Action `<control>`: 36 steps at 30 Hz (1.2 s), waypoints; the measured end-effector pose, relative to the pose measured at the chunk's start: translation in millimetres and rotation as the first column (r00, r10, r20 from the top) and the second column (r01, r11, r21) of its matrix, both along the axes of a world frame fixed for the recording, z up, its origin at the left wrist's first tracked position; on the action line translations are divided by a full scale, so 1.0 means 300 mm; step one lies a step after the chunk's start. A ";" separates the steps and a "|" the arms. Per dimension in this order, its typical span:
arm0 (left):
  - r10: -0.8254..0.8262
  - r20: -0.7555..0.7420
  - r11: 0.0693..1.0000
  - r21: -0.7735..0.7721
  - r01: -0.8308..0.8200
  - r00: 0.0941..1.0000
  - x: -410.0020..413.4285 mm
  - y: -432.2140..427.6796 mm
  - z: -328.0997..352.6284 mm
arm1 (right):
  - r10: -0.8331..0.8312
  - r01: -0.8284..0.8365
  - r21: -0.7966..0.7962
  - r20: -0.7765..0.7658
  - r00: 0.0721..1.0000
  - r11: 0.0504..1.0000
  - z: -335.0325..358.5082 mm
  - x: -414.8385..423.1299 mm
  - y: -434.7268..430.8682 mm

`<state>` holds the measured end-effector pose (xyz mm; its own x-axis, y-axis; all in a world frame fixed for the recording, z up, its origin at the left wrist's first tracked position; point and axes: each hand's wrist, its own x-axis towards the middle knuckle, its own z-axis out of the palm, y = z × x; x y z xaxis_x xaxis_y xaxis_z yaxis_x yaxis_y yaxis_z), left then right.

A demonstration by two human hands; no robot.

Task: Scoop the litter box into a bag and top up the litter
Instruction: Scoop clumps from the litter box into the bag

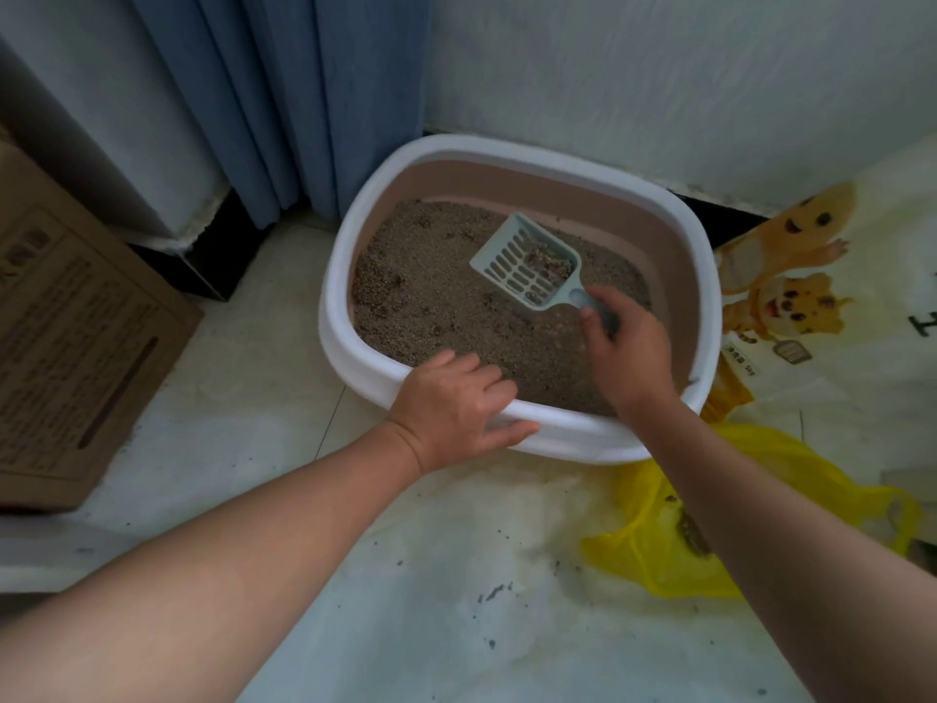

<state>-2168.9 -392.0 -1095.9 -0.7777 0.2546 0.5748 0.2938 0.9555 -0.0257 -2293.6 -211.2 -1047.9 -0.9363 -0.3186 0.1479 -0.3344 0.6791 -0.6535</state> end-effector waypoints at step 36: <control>0.019 0.171 0.997 -0.073 -0.007 0.985 0.010 0.002 0.023 | -0.033 -0.046 0.434 0.174 0.984 0.900 -0.042 0.285 0.936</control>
